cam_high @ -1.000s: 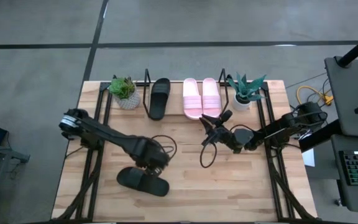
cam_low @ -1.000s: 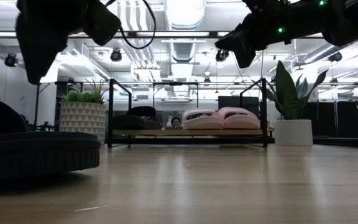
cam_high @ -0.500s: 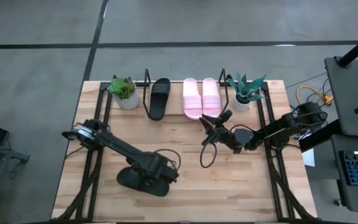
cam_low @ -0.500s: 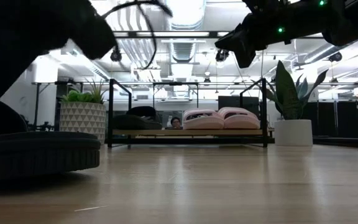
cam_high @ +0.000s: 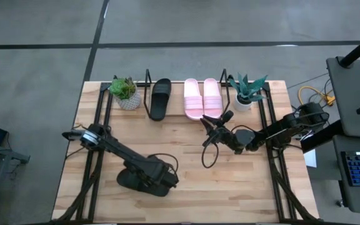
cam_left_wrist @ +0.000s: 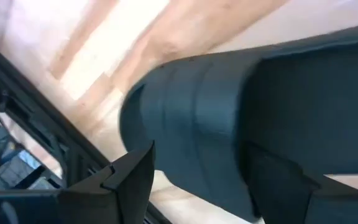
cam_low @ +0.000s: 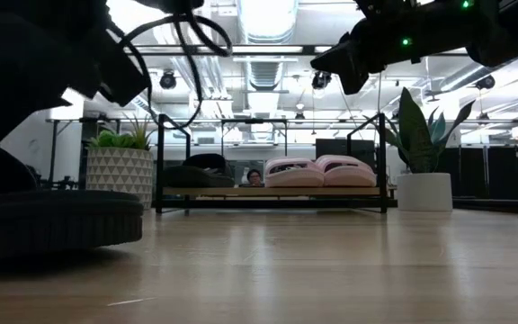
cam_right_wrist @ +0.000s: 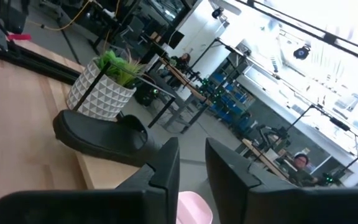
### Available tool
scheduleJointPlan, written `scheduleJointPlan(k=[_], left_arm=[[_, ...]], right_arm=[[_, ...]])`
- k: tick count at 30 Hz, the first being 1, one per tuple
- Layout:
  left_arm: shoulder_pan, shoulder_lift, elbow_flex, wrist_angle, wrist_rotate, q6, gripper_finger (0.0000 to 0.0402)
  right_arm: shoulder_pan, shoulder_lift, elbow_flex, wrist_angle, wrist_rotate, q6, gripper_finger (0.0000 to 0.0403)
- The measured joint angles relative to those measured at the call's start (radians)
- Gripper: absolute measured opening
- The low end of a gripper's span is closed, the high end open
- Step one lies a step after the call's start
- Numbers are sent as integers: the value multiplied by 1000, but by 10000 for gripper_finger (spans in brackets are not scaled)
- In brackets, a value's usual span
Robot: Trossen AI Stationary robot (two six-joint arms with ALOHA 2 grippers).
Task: Pick and place slides into the shelf
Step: Put the black slipper on the shelf
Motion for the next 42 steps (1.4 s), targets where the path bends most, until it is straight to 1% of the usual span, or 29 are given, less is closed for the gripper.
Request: scheduleJointPlan(k=[6,14,21,25,27,30,34,37,38,40,42], left_arm=[[-30,0,-38,4,-19,-4,224],[-32,22,-55,5,-35,-2,224],[-31,92,-57,-8,-4,-2,224],[-31,105,-53,-10,5,0,220],[-31,104,-52,-10,8,1,207],[-31,89,-50,-7,-12,42,168],[-34,70,-48,-7,-48,123,87],[-34,68,-48,-11,-57,185,23],[-34,68,-47,-18,-61,208,13],[-35,68,-45,-35,-83,253,10],[-35,67,-45,-51,-143,311,10]], right_arm=[[0,0,0,-1,0,30,66],[0,0,0,-1,0,26,63],[0,0,-1,-2,0,20,64],[0,0,-1,-1,0,19,64],[0,0,-1,-2,0,11,63],[0,0,-1,-2,0,-4,63],[0,0,-1,-2,0,-6,63],[0,0,-1,-2,0,-7,63],[0,0,-1,-2,0,-8,63],[0,0,-1,-2,0,-10,63],[0,0,-1,-2,0,-10,63]])
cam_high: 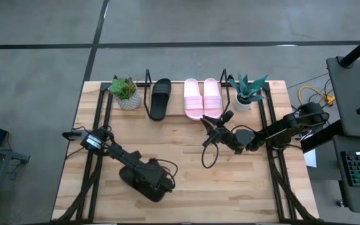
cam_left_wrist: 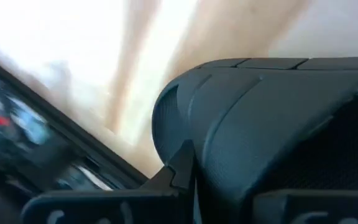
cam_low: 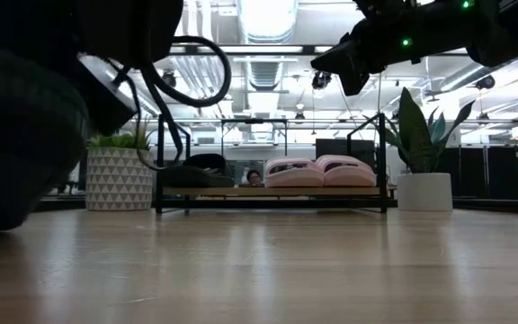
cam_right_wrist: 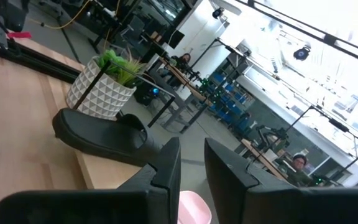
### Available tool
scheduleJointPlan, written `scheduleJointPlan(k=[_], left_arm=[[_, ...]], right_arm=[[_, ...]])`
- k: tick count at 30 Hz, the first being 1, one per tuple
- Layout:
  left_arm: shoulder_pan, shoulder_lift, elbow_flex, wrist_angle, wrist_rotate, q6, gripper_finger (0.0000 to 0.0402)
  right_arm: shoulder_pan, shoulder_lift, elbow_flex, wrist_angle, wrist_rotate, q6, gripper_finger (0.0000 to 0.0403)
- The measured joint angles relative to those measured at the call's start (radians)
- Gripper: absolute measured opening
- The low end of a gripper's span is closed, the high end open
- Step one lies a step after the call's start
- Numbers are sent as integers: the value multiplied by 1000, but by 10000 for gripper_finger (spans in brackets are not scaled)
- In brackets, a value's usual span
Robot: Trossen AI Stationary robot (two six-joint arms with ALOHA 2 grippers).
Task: Pick and place slides into the shelf
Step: Put the black slipper on the shelf
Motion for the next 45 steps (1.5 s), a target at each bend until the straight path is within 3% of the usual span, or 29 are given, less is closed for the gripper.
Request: scheduleJointPlan(k=[6,9,15,21,25,27,32,36,39,41,45], left_arm=[[1,-5,1,-28,-208,120,2],[0,-22,5,-34,-360,145,2],[2,-134,6,-34,-622,184,1],[27,-306,6,-5,-1051,228,1],[75,-409,6,114,-1287,464,0],[106,-457,6,219,-1343,651,0],[223,-550,-18,636,-1280,1210,0],[334,-610,-91,1021,-983,1559,0],[400,-647,-142,1197,-843,1748,0],[441,-660,-157,1262,-819,1841,0],[547,-652,-181,1296,-753,1891,0]], right_arm=[[0,0,0,0,0,-4,63],[0,0,0,0,3,-4,63],[0,0,0,0,7,1,63],[0,0,0,0,7,4,63],[1,0,0,0,8,23,63],[1,0,0,0,8,30,63],[1,0,-1,0,8,31,63],[1,0,-1,0,11,21,63],[1,0,-1,0,41,2,63],[1,0,-1,-1,92,-15,63],[1,0,-1,-1,227,-63,63]])
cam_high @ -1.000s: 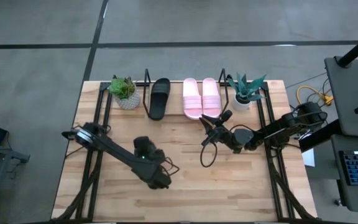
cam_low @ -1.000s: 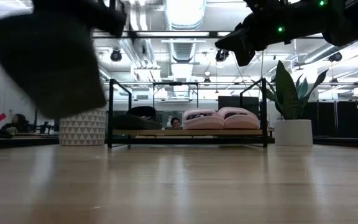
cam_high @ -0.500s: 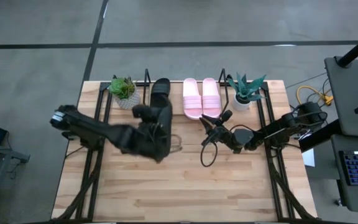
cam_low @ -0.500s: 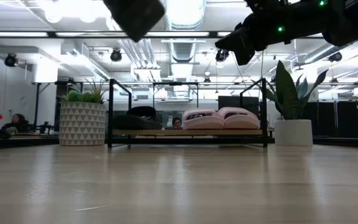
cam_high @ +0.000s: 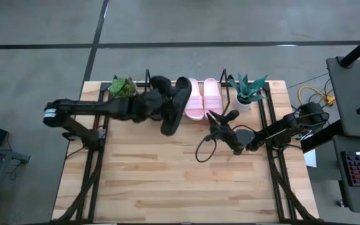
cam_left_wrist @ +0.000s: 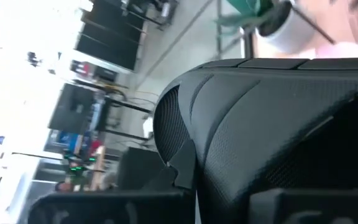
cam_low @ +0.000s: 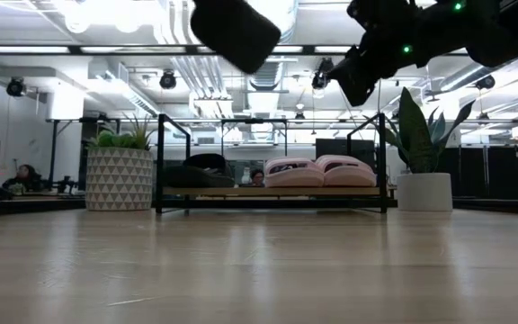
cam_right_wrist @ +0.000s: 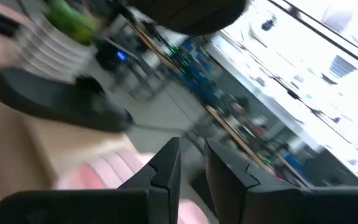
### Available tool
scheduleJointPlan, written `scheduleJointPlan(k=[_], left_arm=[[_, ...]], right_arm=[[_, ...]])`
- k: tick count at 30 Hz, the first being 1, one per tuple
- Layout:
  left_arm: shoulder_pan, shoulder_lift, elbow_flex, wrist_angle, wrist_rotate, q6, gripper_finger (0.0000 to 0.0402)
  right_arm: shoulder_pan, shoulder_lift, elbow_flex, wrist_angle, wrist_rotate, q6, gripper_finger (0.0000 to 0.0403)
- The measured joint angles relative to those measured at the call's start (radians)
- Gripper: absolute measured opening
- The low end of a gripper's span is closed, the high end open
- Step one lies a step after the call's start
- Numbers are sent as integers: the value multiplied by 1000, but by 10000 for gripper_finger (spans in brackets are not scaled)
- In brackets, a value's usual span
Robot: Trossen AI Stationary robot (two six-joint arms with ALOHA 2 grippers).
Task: Pick and place slides into the shelf
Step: Put the black slipper on the shelf
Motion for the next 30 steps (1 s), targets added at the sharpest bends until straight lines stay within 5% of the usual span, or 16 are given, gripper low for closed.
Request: scheduleJointPlan(k=[10,30], left_arm=[[235,81,-92,247,225,-69,0],[291,350,-122,432,90,-55,0]], right_arm=[[0,0,-1,-1,120,-16,63],[0,0,-18,-2,121,-12,63]])
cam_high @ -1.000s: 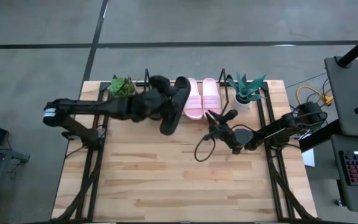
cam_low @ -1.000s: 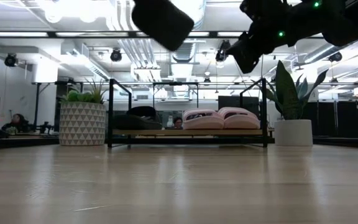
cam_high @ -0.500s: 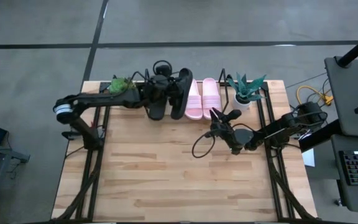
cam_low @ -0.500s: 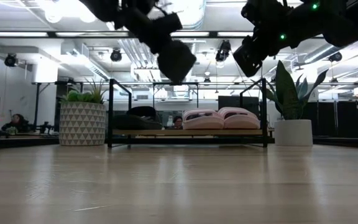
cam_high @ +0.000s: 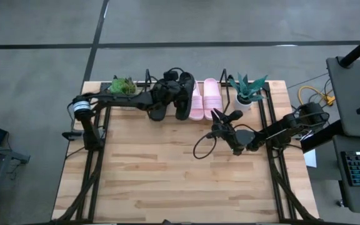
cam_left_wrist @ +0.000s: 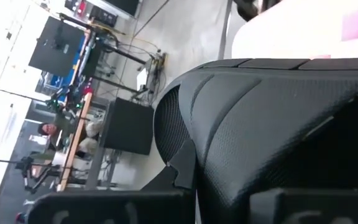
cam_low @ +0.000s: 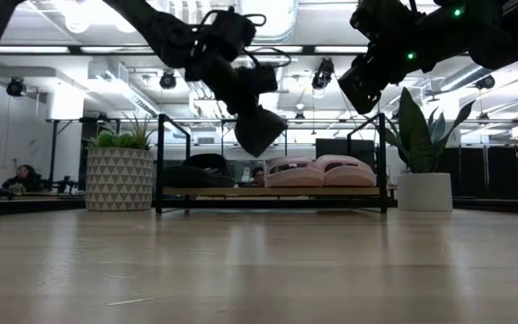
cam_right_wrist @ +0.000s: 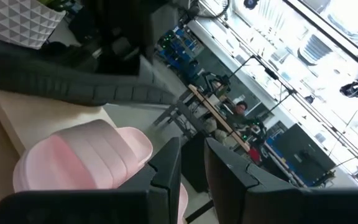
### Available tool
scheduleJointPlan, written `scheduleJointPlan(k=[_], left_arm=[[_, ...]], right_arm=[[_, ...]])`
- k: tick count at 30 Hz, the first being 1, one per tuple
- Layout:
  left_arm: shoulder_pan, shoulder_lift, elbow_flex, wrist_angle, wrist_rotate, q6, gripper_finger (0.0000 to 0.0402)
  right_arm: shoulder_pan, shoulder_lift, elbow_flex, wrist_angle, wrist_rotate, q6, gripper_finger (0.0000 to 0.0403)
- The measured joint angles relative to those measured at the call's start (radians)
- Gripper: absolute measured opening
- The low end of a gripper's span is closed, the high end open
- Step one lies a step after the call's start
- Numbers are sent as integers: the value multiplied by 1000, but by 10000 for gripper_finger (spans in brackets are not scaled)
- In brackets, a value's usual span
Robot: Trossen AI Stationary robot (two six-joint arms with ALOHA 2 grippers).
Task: Pick and place slides into the shelf
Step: Put the black slipper on the shelf
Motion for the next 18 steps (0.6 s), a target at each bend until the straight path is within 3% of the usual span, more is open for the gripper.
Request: scheduleJointPlan(k=[18], left_arm=[[44,54,-58,28,-44,10,0]], right_arm=[[0,0,-11,0,0,0,63]])
